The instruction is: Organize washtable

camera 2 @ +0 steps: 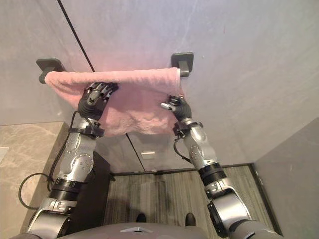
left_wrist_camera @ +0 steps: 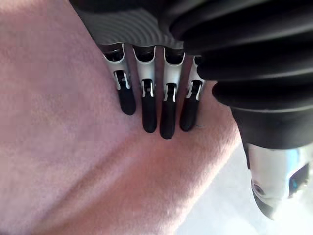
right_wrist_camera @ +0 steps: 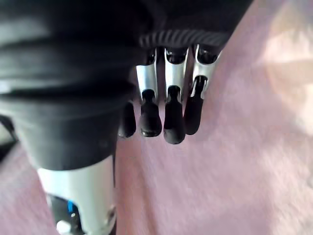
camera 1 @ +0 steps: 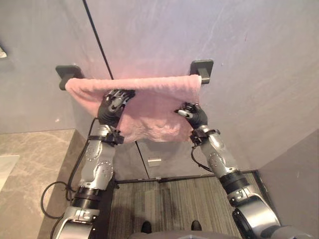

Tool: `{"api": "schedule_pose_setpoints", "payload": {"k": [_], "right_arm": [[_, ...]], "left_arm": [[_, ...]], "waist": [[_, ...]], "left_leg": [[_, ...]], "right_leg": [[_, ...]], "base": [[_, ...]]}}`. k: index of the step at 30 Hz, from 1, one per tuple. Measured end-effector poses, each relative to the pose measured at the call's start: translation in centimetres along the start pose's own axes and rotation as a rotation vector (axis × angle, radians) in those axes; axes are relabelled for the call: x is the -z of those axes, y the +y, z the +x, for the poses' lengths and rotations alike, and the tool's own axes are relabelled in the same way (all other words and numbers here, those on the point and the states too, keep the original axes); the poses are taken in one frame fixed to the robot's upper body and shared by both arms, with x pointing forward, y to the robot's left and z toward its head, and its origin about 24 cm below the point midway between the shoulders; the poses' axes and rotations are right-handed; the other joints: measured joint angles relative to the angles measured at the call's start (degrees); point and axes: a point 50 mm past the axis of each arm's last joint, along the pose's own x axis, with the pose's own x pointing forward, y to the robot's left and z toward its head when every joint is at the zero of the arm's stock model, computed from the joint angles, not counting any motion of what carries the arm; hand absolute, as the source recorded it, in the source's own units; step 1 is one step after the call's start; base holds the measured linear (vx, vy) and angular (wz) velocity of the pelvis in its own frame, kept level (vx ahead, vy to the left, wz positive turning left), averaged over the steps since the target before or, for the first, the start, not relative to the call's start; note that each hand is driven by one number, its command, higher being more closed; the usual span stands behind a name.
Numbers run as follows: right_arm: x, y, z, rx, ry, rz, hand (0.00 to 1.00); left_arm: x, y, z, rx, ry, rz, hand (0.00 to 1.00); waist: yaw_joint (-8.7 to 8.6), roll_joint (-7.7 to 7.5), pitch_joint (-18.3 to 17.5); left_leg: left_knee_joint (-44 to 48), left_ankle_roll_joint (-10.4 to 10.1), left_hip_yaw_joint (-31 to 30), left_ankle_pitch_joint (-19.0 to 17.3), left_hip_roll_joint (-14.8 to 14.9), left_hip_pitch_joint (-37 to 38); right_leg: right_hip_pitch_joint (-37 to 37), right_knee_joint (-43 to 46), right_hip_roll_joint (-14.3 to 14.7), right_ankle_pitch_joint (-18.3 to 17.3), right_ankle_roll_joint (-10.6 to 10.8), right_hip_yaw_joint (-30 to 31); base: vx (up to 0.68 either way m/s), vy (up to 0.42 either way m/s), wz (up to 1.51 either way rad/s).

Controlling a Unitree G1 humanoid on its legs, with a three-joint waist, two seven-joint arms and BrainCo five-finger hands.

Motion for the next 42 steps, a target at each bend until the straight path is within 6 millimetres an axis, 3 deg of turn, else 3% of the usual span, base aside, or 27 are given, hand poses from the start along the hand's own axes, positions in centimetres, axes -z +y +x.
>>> {"api": "schedule_pose_setpoints", "payload": {"k": [3,6,12,18,20,23,26,29,30,33,36,40,42], "right_arm": [[-0.9,-4.3,-2.3,0.166,-0.045,-0.007,0.00],[-1.3,-6.8,-4.9,0.263,-0.069,-0.017,0.00],[1.0,-8.4,-8.9,0.345,-0.002,-0.005,0.00],[4.5,-9.7,-13.7,0.506,0.085,0.076,0.00],[5.9,-10.4,-15.3,0.559,0.160,0.030,0.00],[9.0,-11.7,-17.9,0.662,0.308,0.064,0.00],[13.6,-13.0,-23.7,0.886,0.530,0.182,0.00],[16.7,-12.5,-29.9,1.047,0.796,0.229,0.00],[17.3,-12.2,-32.1,1.113,0.880,0.252,0.00],[17.3,-11.9,-35.2,1.229,0.954,0.262,0.00],[17.3,-11.9,-35.7,1.258,0.970,0.236,0.00],[17.2,-12.0,-35.6,1.258,0.963,0.237,0.00],[17.2,-12.1,-34.9,1.235,0.957,0.225,0.00]], "left_arm": [[0.0,2.7,-2.5,-0.130,0.016,0.025,0.00],[0.5,4.6,-5.2,-0.250,0.045,0.030,0.00],[3.4,7.0,-9.9,-0.461,0.159,-0.020,0.00],[7.2,9.6,-17.7,-0.761,0.368,-0.060,0.00],[9.2,10.0,-21.6,-0.861,0.540,-0.054,0.00],[11.0,9.8,-25.6,-0.936,0.729,-0.037,0.00],[12.9,8.6,-30.0,-1.050,0.906,-0.109,0.00],[14.0,7.1,-33.6,-1.125,1.087,-0.137,0.00],[14.2,6.8,-34.3,-1.109,1.167,-0.104,0.00],[14.3,6.4,-35.1,-1.063,1.291,0.009,0.00],[14.2,6.4,-35.2,-0.999,1.357,0.118,0.00],[14.2,6.3,-35.3,-1.013,1.361,0.126,0.00],[14.3,6.3,-34.9,-0.954,1.386,0.186,0.00]], "waist": [[-0.06,0.02,0.0],[-0.18,0.05,0.1],[-0.36,0.03,0.0],[-0.62,-0.06,0.0],[-0.98,-0.32,-0.2],[-1.26,-1.12,-0.8],[-1.31,-1.35,-1.0],[-1.48,-1.10,-1.2],[-1.54,-1.04,-1.1],[-1.68,-0.57,-0.8],[-1.80,-0.52,-0.9],[-2.04,-0.42,-0.7],[-2.43,-0.31,-0.6]], "left_leg": [[0.0,0.1,0.1,-0.2,0.0,0.0],[0.0,0.0,0.1,-0.3,0.0,-0.1],[0.0,0.0,0.3,-0.5,0.1,-0.1],[0.0,0.0,0.4,-0.6,0.0,0.0],[0.0,0.0,0.4,-0.7,0.0,0.0],[0.0,0.0,0.5,-0.7,0.0,0.1],[0.0,0.1,0.7,-1.3,-0.1,1.5],[0.0,0.1,1.1,-1.6,-0.1,2.1],[0.0,0.1,1.1,-1.6,-0.1,2.4],[-0.1,0.0,1.5,-1.7,-0.1,4.1],[-0.6,-0.3,2.7,-2.4,0.0,5.7],[-0.6,0.1,2.9,-2.7,0.0,6.7],[-0.6,0.1,2.7,-2.8,0.2,5.3]], "right_leg": [[0.0,-0.2,0.0,0.0,0.0,0.1],[0.0,-0.5,0.1,0.0,0.0,0.2],[0.0,-0.8,0.1,0.1,0.0,0.3],[0.1,-1.0,0.0,0.1,0.0,-0.1],[0.2,-1.1,0.0,0.1,0.1,-0.2],[0.7,-2.0,0.0,0.1,0.1,-0.2],[2.1,-2.3,0.0,0.0,0.1,-0.2],[2.6,-2.3,-0.1,-0.1,0.2,0.0],[2.9,-2.3,-0.1,0.0,0.2,0.0],[4.4,-1.8,0.0,-0.2,0.1,0.3],[5.1,-1.1,0.1,-1.1,0.1,1.7],[4.9,0.3,0.1,-1.7,0.1,2.0],[3.0,1.8,0.3,-2.5,-0.3,1.5]], "base": [[0.00,0.000,0.00],[0.00,0.000,0.00],[0.00,0.000,-0.01],[0.00,0.000,0.00],[0.00,0.000,0.00],[0.00,0.000,0.00],[0.01,0.002,-0.03],[0.01,0.005,-0.06],[0.00,0.000,0.00],[-0.02,0.010,-0.07],[-0.06,0.023,-0.19],[-0.07,0.019,-0.07],[-0.08,-0.002,0.12]]}}
